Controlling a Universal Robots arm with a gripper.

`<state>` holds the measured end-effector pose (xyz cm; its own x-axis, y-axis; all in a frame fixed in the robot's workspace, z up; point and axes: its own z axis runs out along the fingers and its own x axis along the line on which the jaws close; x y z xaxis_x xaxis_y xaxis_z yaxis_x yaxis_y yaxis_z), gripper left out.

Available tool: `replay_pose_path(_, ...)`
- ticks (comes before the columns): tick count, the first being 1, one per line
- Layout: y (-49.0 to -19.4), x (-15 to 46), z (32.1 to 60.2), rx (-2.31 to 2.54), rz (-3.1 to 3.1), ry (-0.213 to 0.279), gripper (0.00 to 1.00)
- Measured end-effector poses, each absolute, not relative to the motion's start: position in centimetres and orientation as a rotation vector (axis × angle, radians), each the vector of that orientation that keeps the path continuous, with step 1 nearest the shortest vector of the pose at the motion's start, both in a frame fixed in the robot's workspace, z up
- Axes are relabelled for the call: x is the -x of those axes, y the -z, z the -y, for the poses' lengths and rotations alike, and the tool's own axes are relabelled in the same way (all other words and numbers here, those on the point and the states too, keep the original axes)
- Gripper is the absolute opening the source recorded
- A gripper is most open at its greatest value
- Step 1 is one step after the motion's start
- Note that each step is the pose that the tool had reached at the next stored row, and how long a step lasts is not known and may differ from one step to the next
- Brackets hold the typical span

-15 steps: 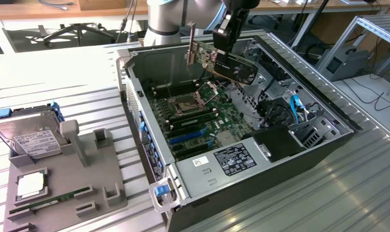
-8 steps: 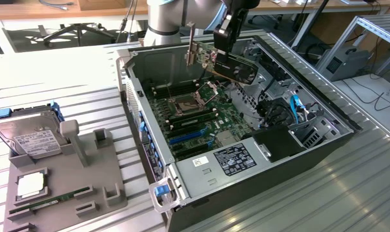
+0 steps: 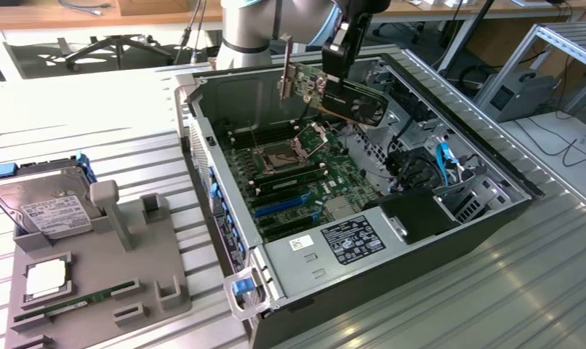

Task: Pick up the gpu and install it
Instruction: 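Insert the gpu into the slot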

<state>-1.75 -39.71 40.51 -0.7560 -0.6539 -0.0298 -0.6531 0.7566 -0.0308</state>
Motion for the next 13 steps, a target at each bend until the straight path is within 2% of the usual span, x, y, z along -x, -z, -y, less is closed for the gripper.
replay_pose_path(13,-40.50,1.75,39.71,1.158,-2.878,0.027,0.27)
